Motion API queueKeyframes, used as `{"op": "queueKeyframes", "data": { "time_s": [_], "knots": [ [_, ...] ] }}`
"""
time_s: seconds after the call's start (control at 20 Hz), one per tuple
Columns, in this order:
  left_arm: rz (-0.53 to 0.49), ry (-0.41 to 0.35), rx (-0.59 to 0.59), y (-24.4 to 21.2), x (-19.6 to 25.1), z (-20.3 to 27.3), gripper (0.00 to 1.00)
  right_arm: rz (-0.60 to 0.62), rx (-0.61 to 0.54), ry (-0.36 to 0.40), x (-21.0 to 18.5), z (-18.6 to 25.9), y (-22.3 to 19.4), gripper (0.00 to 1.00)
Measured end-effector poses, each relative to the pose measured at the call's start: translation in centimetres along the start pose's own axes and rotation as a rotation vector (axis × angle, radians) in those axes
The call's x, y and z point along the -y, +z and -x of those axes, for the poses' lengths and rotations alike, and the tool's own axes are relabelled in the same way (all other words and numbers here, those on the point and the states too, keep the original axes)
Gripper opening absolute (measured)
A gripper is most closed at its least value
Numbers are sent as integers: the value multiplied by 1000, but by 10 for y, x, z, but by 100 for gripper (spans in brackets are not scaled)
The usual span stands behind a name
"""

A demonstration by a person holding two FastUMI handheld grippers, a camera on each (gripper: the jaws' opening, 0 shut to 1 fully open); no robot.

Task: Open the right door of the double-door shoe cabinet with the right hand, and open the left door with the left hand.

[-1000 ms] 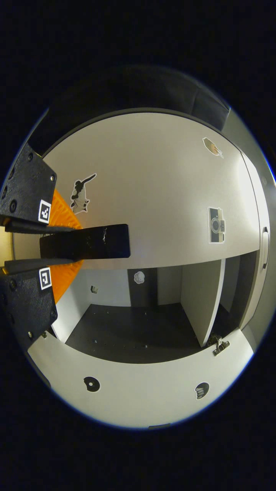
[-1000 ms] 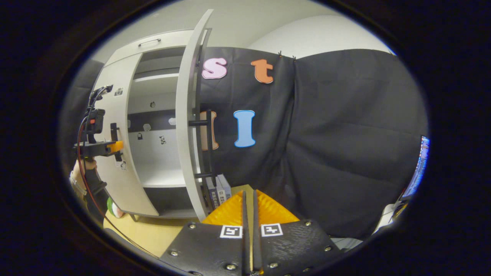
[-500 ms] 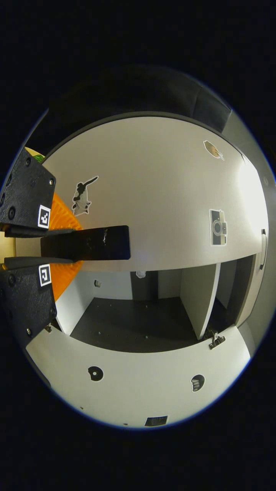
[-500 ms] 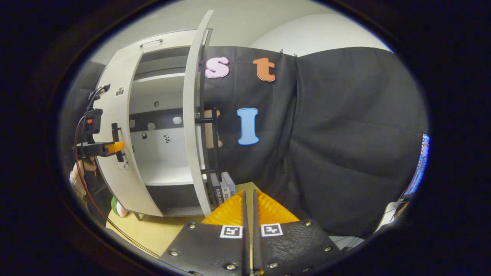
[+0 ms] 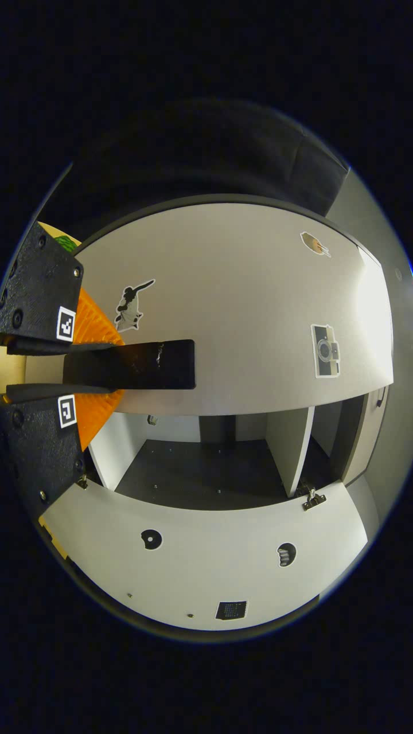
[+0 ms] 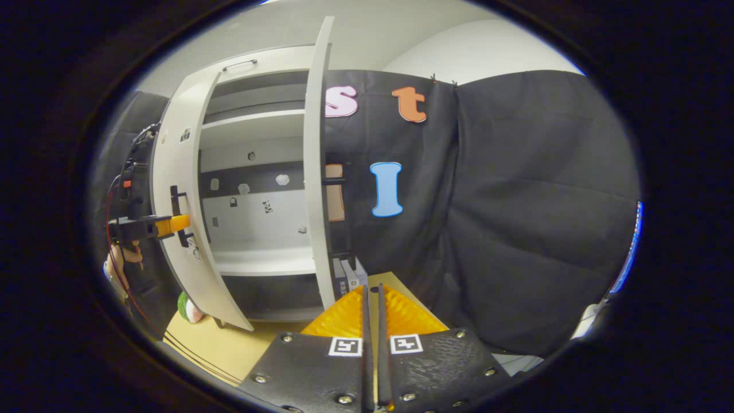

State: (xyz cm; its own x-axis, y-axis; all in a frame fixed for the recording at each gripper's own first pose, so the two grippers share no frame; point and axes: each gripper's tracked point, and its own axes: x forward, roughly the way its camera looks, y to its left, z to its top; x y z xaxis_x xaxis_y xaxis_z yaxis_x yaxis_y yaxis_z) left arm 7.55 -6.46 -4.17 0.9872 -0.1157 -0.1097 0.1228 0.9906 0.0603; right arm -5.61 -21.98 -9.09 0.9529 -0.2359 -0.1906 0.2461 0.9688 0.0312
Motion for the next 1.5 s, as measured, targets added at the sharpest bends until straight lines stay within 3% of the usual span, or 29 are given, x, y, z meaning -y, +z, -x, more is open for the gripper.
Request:
{"op": "queueKeyframes", "data": {
  "time_s": [0.65, 1.15, 1.5],
  "knots": [
    [36, 28, -11, -6, -25, 47, 19, 59, 17, 195, -20, 2, 8, 4],
    [63, 71, -3, -11, -53, 81, 17, 95, 12, 346, -90, -36, 3, 4],
    [55, 131, -20, -13, -86, 105, 9, 102, -10, 452, -144, -57, -6, 4]
  ]
}}
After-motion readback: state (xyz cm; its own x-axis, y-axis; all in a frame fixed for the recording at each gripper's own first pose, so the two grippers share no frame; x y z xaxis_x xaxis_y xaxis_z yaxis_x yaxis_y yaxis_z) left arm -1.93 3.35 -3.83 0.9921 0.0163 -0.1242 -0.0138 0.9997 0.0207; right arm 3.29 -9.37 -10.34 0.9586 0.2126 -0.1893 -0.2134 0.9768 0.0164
